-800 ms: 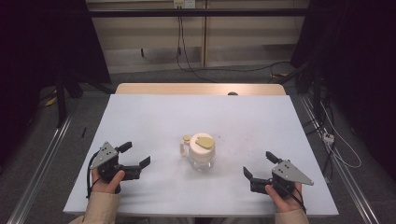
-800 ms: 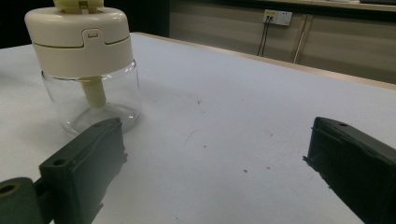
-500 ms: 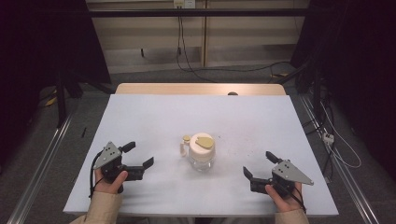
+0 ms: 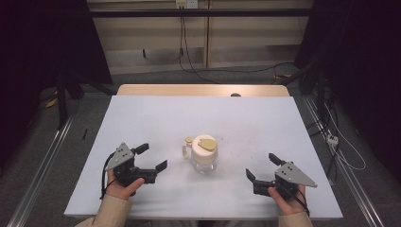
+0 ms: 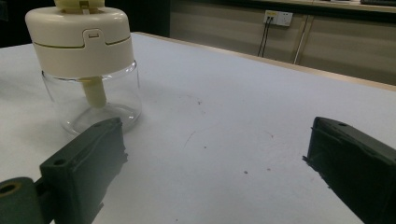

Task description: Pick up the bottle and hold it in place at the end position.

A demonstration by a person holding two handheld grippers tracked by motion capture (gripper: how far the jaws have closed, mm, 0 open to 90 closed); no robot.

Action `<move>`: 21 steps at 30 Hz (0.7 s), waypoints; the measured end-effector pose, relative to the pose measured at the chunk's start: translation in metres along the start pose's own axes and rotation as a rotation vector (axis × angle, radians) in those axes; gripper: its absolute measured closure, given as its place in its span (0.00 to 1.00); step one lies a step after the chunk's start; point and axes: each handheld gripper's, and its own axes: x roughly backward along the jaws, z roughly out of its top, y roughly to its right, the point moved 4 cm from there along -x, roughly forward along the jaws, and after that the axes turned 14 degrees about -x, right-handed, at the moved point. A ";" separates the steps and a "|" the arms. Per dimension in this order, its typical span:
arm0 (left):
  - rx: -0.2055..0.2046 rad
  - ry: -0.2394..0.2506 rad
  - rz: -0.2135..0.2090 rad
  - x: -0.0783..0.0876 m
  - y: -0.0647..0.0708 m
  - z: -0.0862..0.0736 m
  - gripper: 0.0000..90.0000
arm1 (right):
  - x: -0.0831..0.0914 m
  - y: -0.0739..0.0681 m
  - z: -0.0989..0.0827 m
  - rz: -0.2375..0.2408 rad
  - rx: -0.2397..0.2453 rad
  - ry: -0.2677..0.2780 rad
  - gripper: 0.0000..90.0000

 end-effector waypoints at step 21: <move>-0.036 -0.076 -0.092 -0.040 0.034 0.003 0.04 | -0.001 0.000 0.000 0.005 0.001 -0.005 0.04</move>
